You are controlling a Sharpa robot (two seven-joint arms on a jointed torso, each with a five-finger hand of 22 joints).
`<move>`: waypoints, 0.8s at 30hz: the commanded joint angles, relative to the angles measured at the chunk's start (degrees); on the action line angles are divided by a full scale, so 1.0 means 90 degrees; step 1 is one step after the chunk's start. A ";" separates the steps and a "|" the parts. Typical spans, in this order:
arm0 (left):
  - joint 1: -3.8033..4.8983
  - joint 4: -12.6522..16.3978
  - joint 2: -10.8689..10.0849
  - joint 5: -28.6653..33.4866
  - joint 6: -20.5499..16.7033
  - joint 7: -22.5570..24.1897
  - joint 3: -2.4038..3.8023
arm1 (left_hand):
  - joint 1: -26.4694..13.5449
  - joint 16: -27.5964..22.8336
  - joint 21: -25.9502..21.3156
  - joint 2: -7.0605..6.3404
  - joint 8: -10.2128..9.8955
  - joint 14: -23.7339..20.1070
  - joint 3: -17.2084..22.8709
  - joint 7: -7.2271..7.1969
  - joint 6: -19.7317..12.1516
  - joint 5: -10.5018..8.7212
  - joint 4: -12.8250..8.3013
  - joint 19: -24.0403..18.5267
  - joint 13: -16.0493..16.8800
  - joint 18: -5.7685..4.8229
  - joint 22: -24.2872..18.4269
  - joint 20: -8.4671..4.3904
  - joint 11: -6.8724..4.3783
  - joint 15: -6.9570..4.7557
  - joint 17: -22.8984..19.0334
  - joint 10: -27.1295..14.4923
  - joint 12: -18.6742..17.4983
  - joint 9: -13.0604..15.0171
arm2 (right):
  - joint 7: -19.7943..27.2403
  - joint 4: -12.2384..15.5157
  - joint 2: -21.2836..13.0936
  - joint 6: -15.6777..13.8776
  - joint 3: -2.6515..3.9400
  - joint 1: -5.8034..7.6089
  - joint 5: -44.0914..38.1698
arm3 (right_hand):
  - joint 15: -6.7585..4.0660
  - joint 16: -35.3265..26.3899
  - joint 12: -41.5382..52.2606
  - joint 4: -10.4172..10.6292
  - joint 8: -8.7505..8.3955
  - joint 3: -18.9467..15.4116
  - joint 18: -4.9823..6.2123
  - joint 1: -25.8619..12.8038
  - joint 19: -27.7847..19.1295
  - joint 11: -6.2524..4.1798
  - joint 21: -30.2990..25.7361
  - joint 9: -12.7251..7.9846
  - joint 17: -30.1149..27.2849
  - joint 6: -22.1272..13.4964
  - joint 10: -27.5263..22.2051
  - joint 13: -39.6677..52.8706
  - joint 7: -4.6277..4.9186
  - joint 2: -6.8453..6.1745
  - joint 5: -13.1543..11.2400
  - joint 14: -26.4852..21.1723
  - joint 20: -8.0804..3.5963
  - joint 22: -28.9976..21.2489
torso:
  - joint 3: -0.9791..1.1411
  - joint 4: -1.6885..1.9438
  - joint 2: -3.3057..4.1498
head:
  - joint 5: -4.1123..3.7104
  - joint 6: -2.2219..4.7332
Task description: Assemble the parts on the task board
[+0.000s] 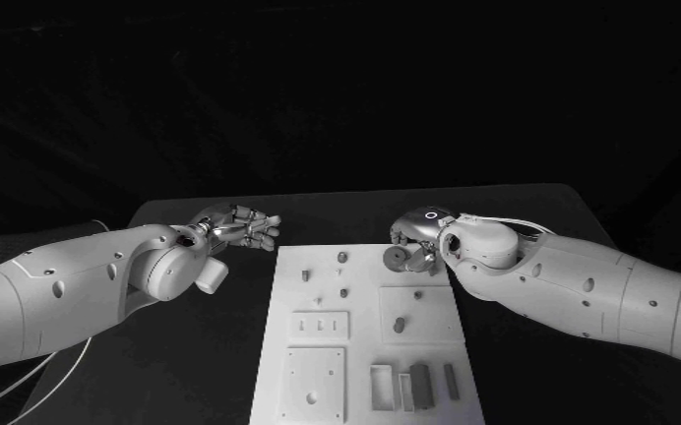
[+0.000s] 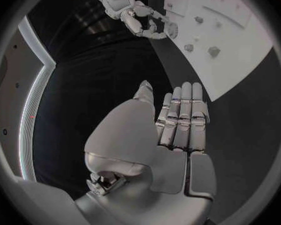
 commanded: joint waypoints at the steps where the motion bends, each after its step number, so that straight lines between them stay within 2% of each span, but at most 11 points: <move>1: -0.0001 0.0001 0.0027 -0.0022 0.0125 0.0022 0.0004 | 0.0012 -0.0027 -0.0026 0.0026 -0.0022 0.0043 -0.0043 0.0068 0.0044 -0.0027 0.0004 0.0006 0.0009 0.0065 -0.0008 -0.0059 0.0008 0.0020 0.0012 0.0057 -0.0023 -0.0009 | 0.0032 -0.0037 0.0054 0.0083 -0.0001 -0.0025 -0.0011 | -0.0039 0.0039 0.0036 0.0037 0.0045 -0.0002 0.0333 0.0017 -0.0026 -0.0012 0.0008 0.0013 -0.0007 0.0071 0.0054 -0.0010 0.0005 0.0061 -0.0008 -0.0001 -0.0002 0.0125 | -0.0006 0.0003 -0.0007 | 0.0005 -0.0022; 11: -0.0008 -0.0029 0.0042 -0.0023 0.0134 0.0019 0.0004 | 0.0011 -0.0031 -0.0029 0.0030 -0.0023 0.0044 -0.0042 0.0068 0.0044 -0.0026 0.0002 0.0007 0.0010 0.0064 -0.0008 -0.0061 0.0008 0.0020 0.0016 0.0058 -0.0027 -0.0010 | 0.0108 -0.0261 0.0227 -0.0118 -0.0011 -0.0077 -0.0008 | -0.0033 0.0099 0.0057 -0.0020 0.0117 0.0005 0.0333 0.0125 0.0028 -0.0003 0.0073 0.0012 -0.0021 0.0175 0.0200 -0.0024 0.0040 0.0241 -0.0008 0.0070 -0.0041 0.0128 | -0.0007 0.0010 -0.0007 | 0.0032 -0.0015; 20: -0.0010 -0.0049 0.0065 -0.0023 0.0153 0.0010 0.0004 | 0.0009 -0.0036 -0.0031 0.0034 -0.0025 0.0044 -0.0042 0.0068 0.0043 -0.0026 0.0002 0.0007 0.0011 0.0062 -0.0009 -0.0063 0.0008 0.0020 0.0020 0.0059 -0.0032 -0.0010 | 0.0158 -0.0488 0.0324 -0.0098 -0.0018 -0.0092 0.0006 | -0.0021 0.0116 0.0034 -0.0114 0.0134 -0.0014 0.0333 0.0162 0.0030 0.0009 0.0097 -0.0007 -0.0045 0.0193 0.0246 -0.0055 0.0053 0.0460 -0.0008 0.0089 -0.0051 0.0123 | -0.0016 0.0011 -0.0006 | 0.0038 -0.0058; 24: -0.0010 -0.0053 0.0070 -0.0023 0.0146 0.0017 0.0004 | 0.0008 -0.0038 -0.0032 0.0035 -0.0026 0.0044 -0.0042 0.0069 0.0043 -0.0027 0.0003 0.0007 0.0011 0.0061 -0.0009 -0.0064 0.0008 0.0020 0.0022 0.0059 -0.0034 -0.0010 | 0.0180 -0.0564 0.0367 -0.0091 -0.0030 -0.0104 0.0024 | -0.0018 0.0124 0.0023 -0.0242 0.0137 -0.0041 0.0333 0.0188 0.0014 0.0014 0.0105 -0.0026 -0.0061 0.0193 0.0259 -0.0080 0.0056 0.0611 -0.0008 0.0085 -0.0049 0.0122 | -0.0014 0.0005 -0.0006 | 0.0045 -0.0064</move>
